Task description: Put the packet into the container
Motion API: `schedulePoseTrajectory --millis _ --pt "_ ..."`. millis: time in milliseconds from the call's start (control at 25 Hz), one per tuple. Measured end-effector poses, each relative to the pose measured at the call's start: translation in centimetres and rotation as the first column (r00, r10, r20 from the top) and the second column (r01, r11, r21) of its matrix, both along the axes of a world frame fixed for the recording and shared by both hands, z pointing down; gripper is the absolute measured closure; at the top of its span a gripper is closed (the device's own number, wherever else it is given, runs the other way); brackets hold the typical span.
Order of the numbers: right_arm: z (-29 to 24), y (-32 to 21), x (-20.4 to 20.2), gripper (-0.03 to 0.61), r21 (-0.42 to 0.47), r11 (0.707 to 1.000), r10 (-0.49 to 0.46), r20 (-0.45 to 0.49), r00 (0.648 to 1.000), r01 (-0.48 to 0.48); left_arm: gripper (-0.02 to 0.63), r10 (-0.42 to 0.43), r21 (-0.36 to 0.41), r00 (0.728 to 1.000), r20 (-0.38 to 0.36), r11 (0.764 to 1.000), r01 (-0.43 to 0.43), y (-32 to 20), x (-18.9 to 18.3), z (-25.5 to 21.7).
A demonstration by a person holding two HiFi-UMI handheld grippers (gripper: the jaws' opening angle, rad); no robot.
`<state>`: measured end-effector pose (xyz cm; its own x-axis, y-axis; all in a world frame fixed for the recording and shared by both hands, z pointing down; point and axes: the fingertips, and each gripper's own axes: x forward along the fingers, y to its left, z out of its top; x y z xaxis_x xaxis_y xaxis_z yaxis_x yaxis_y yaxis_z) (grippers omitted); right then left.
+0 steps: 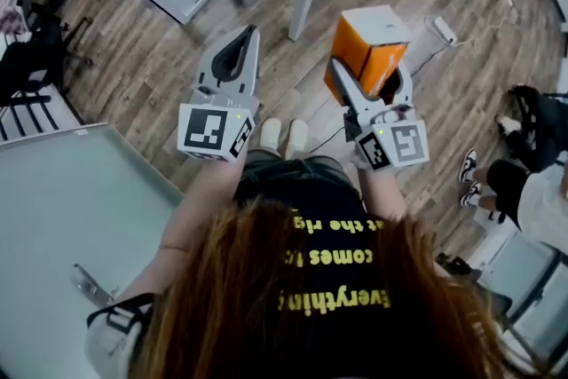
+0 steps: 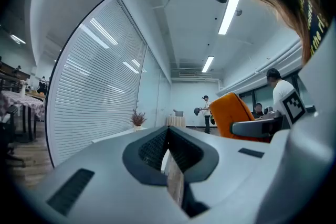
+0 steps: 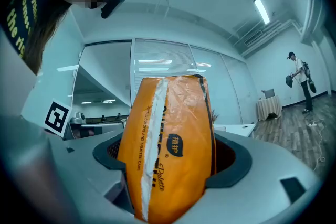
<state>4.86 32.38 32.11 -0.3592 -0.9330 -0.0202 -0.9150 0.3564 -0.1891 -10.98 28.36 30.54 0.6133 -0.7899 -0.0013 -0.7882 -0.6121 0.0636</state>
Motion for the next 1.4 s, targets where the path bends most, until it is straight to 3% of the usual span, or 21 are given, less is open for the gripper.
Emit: schedulePoseTrajectory --millis 840,1400 --pt "-0.8 -2.9 5.0 0.167 0.011 0.997 -0.074 0.067 0.995 0.073 0.612 -0.082 0.011 0.997 0.004 0.997 0.082 -2.1 2.8 -0.8" --pt "-0.5 -10.4 4.5 0.167 -0.004 0.998 -0.061 0.076 0.995 0.061 0.612 -0.059 0.007 0.998 -0.013 0.998 0.059 -10.2 2.2 -0.1"
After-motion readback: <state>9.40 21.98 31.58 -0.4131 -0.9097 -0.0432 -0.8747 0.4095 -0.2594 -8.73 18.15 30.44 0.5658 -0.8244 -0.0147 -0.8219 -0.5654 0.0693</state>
